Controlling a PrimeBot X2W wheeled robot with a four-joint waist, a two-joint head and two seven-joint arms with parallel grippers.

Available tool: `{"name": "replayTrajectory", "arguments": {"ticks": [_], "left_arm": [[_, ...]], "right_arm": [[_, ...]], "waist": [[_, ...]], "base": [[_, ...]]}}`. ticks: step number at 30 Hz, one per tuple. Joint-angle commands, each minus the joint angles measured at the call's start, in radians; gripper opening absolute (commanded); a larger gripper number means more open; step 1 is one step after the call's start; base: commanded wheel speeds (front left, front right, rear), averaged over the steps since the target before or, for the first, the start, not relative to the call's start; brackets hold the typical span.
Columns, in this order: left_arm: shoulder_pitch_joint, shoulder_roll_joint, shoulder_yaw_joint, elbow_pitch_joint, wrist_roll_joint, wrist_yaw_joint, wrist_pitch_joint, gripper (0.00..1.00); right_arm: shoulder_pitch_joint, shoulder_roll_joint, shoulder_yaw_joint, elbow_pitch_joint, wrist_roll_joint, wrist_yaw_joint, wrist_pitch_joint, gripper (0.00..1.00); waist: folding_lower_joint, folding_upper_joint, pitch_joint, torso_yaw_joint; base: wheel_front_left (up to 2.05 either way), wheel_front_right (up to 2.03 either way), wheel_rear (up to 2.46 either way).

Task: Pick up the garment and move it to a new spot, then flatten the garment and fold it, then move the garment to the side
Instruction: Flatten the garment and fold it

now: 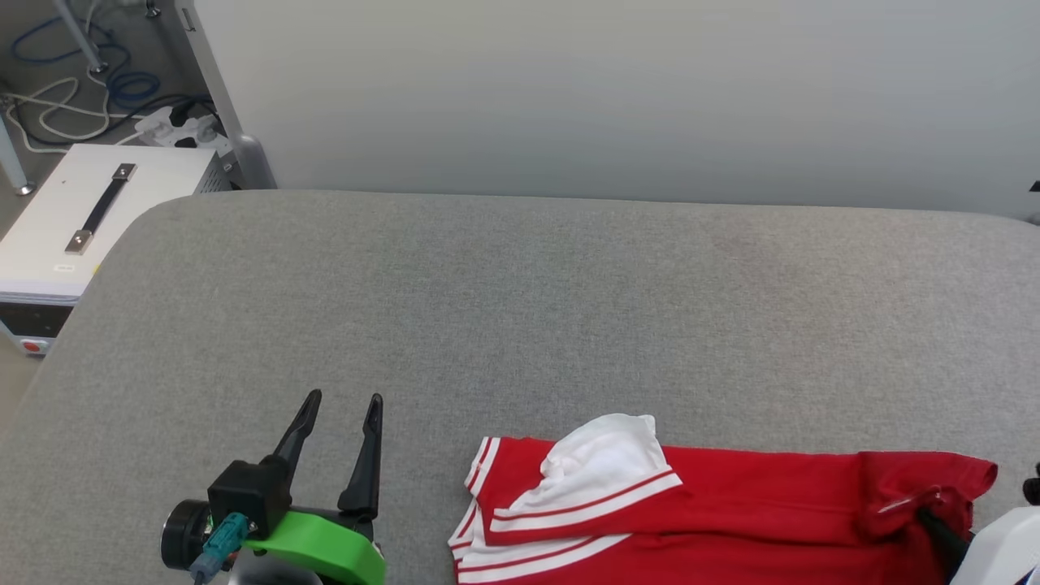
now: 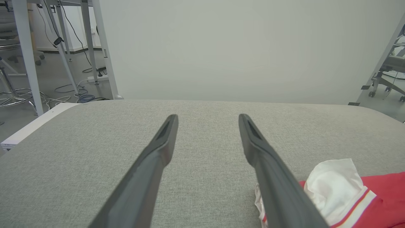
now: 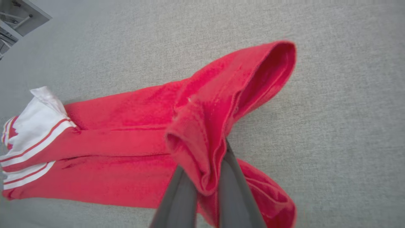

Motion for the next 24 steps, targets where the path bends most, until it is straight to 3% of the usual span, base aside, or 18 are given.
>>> {"name": "replayTrajectory", "arguments": {"ticks": [1, 7, 12, 20, 24], "left_arm": [[0.016, -0.008, 0.008, -0.003, -0.006, -0.003, -0.006, 1.00], [0.034, -0.022, 0.012, -0.005, -0.005, -0.003, -0.006, 1.00], [0.047, -0.027, 0.021, -0.007, -0.006, -0.003, -0.006, 1.00], [0.051, -0.023, 0.034, -0.013, -0.007, -0.003, -0.006, 1.00], [0.050, -0.020, 0.039, -0.013, -0.008, -0.003, -0.006, 1.00]], "right_arm": [[0.020, 0.013, 0.011, -0.028, 0.014, -0.001, 0.002, 0.00], [0.055, 0.059, 0.056, -0.135, 0.049, -0.001, 0.041, 0.00], [0.058, 0.138, 0.091, -0.198, 0.087, -0.001, 0.080, 0.00], [0.025, 0.274, 0.159, -0.212, 0.110, -0.001, 0.123, 0.00], [-0.007, 0.310, 0.186, -0.180, 0.132, -0.001, 0.119, 0.00]], "waist": [[0.0000, -0.0001, -0.013, -0.002], [0.0000, -0.0001, -0.034, 0.002], [0.0000, -0.0001, -0.049, 0.013], [0.0000, -0.0001, -0.049, 0.043], [0.0000, -0.0001, -0.044, 0.062]], "base": [[0.00, 0.00, 0.00], [0.00, 0.00, 0.00], [0.00, 0.00, 0.00], [0.00, 0.00, 0.00], [0.00, 0.00, 0.00]]}}
